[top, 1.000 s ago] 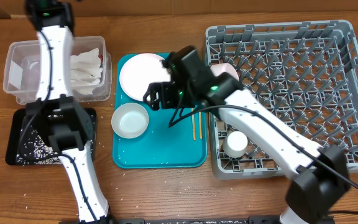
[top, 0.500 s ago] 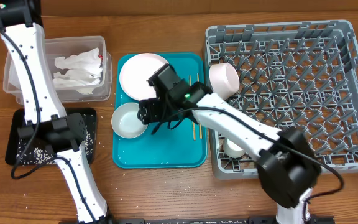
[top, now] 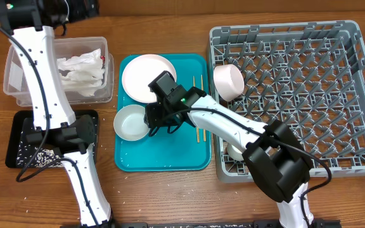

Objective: Sort waste into correct bins and load items into the dishwasher
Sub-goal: 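Lift the small white bowl and carry it over the rack's back edge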

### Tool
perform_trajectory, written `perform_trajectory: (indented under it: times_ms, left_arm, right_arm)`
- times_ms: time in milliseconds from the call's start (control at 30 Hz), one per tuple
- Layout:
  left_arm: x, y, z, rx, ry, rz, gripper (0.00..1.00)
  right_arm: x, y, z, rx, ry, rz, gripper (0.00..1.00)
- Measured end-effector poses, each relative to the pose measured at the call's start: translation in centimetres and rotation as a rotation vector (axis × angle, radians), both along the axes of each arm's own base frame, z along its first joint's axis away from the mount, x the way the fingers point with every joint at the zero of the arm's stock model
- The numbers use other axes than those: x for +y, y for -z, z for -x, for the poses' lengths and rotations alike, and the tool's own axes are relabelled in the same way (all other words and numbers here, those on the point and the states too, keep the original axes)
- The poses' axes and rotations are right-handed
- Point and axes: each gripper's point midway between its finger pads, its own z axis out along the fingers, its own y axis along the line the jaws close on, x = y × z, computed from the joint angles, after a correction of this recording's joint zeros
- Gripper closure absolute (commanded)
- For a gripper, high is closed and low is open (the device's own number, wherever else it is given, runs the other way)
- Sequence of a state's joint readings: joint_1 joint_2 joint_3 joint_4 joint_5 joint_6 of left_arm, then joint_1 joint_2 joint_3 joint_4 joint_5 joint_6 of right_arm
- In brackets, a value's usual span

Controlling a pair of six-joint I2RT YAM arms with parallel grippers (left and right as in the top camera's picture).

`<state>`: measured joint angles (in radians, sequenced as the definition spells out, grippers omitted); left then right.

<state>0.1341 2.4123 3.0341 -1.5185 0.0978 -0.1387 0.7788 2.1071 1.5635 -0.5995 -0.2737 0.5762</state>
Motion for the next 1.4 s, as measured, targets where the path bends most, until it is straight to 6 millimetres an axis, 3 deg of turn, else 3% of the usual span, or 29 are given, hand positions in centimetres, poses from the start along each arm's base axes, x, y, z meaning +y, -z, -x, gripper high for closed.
perform_trajectory:
  times_ms: [133,333,633,833,967,1033,1133,1200,1300,1400]
  left_arm:
    - [1.3,1.0,1.5,0.083,-0.044,-0.139,0.00]
    - [1.1,1.6,2.4,0.134,-0.051,-0.178,0.00]
    - [0.7,1.9,2.8,0.153,-0.036,-0.158,0.00]
    - [0.6,1.9,2.8,0.153,-0.034,-0.155,0.00]
    - [0.6,1.9,2.8,0.152,-0.034,-0.155,0.00]
    - [0.6,1.9,2.8,0.152,-0.034,-0.155,0.00]
    - [0.6,1.9,2.8,0.152,-0.034,-0.155,0.00]
    - [0.6,1.9,2.8,0.152,-0.034,-0.155,0.00]
    - [0.6,1.9,2.8,0.153,-0.034,-0.155,0.00]
    - [0.6,1.9,2.8,0.152,-0.034,-0.155,0.00]
  right_arm:
    - [0.0,1.1,-0.1,0.020,0.022,0.011,0.70]
    - [0.0,1.9,0.0,0.041,0.038,0.015,0.94]
    - [-0.7,1.8,0.6,0.080,0.042,0.056,0.96]
    - [-2.8,-1.9,-1.4,-0.007,0.087,0.173,0.96]
    - [-6.8,-9.2,-5.2,-0.235,0.219,0.277,0.96]
    - [-9.8,-14.3,-7.6,-0.399,0.314,0.321,0.96]
    - [-16.2,-21.4,-10.4,-0.632,0.483,0.443,0.96]
    - [-20.7,-24.3,-11.7,-0.739,0.588,0.573,0.96]
    - [-25.9,-26.1,-13.5,-0.828,0.691,0.758,0.96]
    - [-28.9,-26.2,-15.2,-0.858,0.717,0.899,0.96]
